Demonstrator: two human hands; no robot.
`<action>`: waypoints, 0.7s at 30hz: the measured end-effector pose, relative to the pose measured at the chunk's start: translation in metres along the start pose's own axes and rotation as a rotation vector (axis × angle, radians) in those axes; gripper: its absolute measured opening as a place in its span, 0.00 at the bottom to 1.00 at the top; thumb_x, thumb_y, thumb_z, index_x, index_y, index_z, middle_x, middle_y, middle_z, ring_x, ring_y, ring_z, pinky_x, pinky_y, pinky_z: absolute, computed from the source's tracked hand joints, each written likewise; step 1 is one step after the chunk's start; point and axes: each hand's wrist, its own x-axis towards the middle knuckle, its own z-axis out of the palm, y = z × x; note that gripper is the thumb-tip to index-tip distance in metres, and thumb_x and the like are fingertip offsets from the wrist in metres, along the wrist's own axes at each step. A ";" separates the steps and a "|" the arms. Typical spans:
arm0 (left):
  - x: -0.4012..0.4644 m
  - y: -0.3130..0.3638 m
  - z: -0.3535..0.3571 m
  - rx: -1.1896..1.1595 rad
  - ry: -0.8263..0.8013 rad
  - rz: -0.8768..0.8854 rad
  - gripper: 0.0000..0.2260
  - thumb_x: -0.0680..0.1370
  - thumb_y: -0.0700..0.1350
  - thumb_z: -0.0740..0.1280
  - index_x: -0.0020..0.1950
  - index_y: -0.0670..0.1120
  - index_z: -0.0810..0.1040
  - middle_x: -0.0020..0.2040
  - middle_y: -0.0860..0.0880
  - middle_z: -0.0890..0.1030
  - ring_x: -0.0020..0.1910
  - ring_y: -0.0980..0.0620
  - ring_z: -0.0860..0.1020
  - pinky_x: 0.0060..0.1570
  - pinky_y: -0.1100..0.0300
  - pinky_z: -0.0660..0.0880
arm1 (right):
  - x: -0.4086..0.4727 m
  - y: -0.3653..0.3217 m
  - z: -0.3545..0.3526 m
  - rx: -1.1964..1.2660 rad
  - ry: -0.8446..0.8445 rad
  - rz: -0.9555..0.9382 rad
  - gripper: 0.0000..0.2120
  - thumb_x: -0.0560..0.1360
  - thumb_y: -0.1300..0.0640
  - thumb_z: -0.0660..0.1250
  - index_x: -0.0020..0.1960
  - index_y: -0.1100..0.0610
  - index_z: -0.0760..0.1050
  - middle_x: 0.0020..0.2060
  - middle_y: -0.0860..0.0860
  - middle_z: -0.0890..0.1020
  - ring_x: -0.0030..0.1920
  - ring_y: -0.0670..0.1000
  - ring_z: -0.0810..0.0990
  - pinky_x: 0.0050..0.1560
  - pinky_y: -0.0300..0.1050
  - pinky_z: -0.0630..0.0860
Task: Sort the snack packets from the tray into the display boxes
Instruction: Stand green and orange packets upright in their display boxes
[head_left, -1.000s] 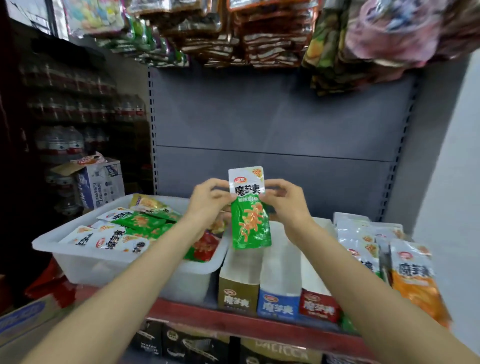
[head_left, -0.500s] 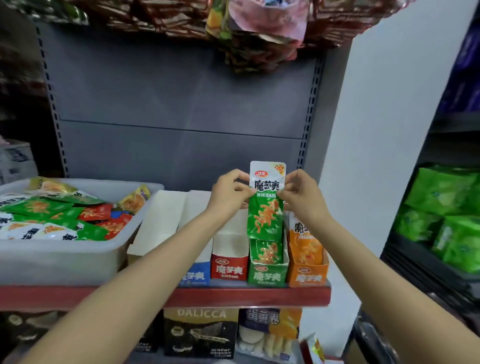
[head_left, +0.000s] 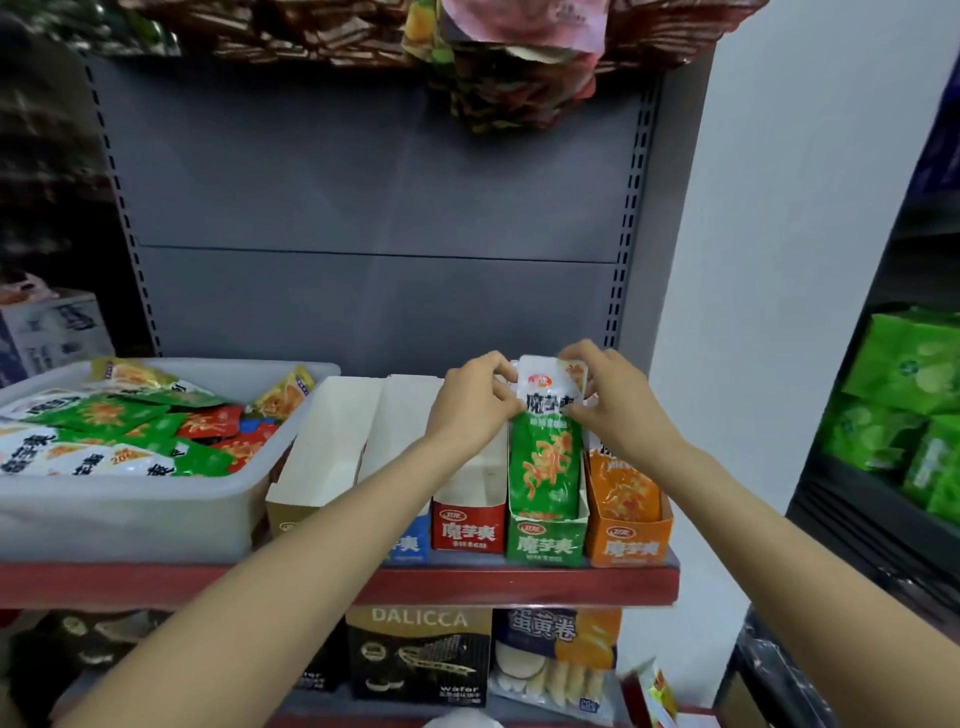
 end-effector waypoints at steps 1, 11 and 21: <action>-0.001 -0.002 0.000 0.012 -0.015 -0.010 0.10 0.71 0.40 0.72 0.48 0.47 0.76 0.35 0.54 0.80 0.39 0.54 0.78 0.43 0.58 0.74 | 0.000 0.000 0.002 -0.024 -0.029 0.004 0.17 0.72 0.62 0.69 0.59 0.52 0.72 0.49 0.49 0.70 0.46 0.51 0.75 0.46 0.46 0.73; -0.008 -0.015 -0.011 0.092 -0.077 0.013 0.09 0.73 0.44 0.71 0.51 0.48 0.75 0.41 0.54 0.78 0.39 0.57 0.76 0.40 0.62 0.72 | 0.004 -0.021 0.012 -0.176 -0.104 -0.051 0.12 0.74 0.58 0.67 0.58 0.54 0.76 0.54 0.51 0.74 0.55 0.51 0.74 0.46 0.41 0.69; -0.022 -0.077 -0.129 0.142 0.164 -0.074 0.04 0.76 0.42 0.65 0.50 0.48 0.77 0.42 0.54 0.78 0.40 0.57 0.75 0.35 0.67 0.68 | 0.039 -0.128 0.075 0.177 -0.103 -0.168 0.09 0.76 0.60 0.64 0.55 0.56 0.78 0.49 0.51 0.78 0.49 0.48 0.77 0.48 0.37 0.68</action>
